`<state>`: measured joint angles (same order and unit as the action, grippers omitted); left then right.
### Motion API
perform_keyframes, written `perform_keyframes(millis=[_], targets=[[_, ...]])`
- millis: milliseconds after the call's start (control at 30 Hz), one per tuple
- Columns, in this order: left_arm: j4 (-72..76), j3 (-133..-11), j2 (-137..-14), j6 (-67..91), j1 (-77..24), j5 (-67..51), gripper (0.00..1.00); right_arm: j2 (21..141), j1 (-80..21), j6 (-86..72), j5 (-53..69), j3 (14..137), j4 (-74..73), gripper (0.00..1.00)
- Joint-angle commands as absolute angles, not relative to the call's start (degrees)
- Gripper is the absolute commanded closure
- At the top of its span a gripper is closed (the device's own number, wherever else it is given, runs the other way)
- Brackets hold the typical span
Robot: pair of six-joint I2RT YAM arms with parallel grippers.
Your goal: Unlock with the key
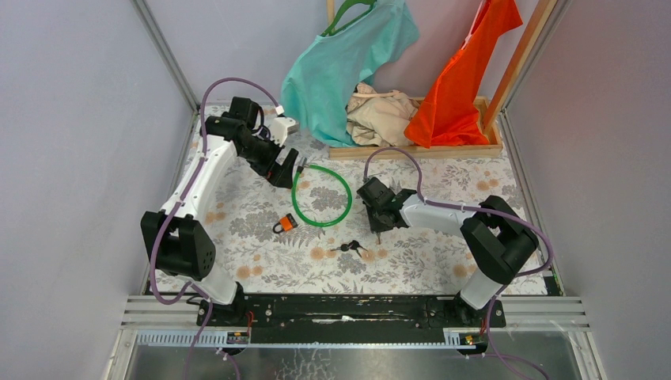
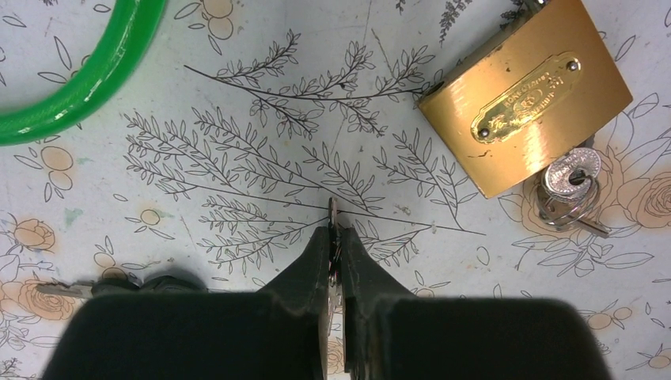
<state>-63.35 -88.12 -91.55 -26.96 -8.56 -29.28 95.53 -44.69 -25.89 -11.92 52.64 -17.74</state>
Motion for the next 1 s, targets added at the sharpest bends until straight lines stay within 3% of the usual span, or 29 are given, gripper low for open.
perform_keyframes(millis=[0,133,300,567,800,967], targets=[[-64.99,-89.64,-90.75,-28.58,-8.26,-30.73,0.0,93.07,-45.41,-23.63,-10.08,51.98,-16.84,1.0],[-66.35,-87.57,-90.1,-31.29,-8.32,-35.64,0.0,86.63,-45.44,-18.3,-0.36,50.79,-11.92,1.0],[-76.44,-86.74,-89.07,-45.49,-9.31,-49.32,0.01,76.86,-45.43,-11.83,21.46,51.01,-6.66,1.0],[-82.0,-85.79,-86.65,-47.48,-22.51,-57.11,0.1,72.33,-45.39,-8.19,47.4,58.01,-7.72,1.0],[-79.64,-86.66,-83.59,-40.54,-28.65,-63.23,0.23,70.66,-45.44,-7.23,52.0,62.82,-9.27,1.0],[-71.91,-85.44,-80.11,-33.19,-29.37,-66.81,0.38,70.51,-45.4,-7.83,52.58,63.71,-9.24,1.0]])
